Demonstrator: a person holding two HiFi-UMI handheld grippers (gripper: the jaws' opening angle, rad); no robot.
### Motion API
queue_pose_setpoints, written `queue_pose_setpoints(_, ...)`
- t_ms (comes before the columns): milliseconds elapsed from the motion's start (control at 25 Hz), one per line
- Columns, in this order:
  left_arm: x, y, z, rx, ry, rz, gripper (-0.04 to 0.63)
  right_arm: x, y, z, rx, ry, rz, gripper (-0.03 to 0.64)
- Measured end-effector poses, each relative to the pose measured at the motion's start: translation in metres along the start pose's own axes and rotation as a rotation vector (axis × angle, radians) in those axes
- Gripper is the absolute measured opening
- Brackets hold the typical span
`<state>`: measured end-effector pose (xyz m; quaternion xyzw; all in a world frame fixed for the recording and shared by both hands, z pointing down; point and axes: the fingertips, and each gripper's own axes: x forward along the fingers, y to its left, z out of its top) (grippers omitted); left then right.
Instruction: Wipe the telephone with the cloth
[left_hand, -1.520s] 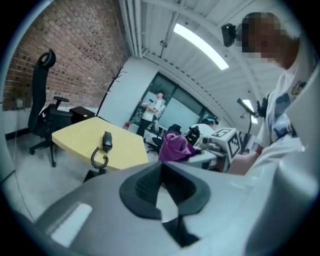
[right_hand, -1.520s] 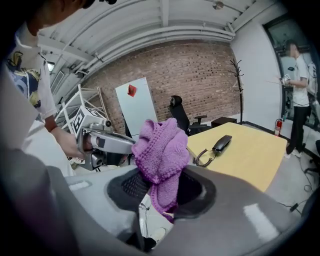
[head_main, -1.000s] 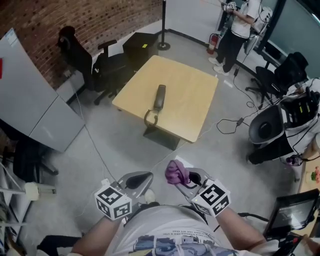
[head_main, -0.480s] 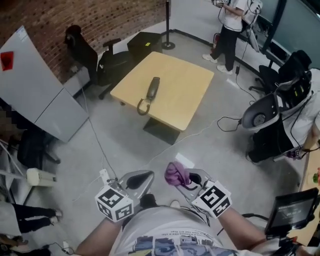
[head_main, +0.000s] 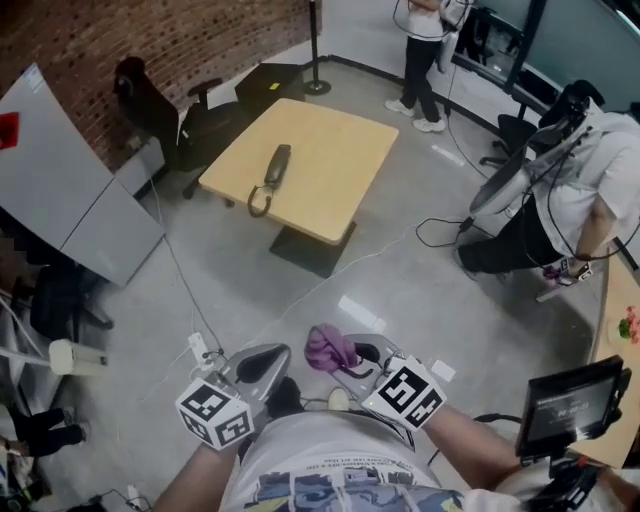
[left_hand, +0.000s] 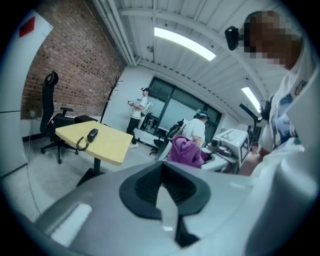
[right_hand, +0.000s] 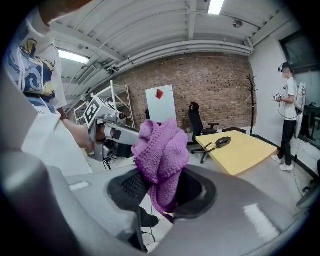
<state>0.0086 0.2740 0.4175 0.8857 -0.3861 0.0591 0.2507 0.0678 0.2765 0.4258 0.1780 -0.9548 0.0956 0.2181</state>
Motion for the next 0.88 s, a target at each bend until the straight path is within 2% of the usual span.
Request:
queue_pose_setpoints(320, 0.005, -0.006, -0.011, -0.018, 0.012, 0.019, 0.003, -0.004, 0.007, -0.008, -0.012, -0.006, 0.016, 0.121)
queue_pose_setpoints(880, 0.034, -0.013, -0.016, 0.019, 0.083, -0.048, 0.003, -0.017, -0.013, -0.02, 0.009, -0.002, -0.05, 0.121)
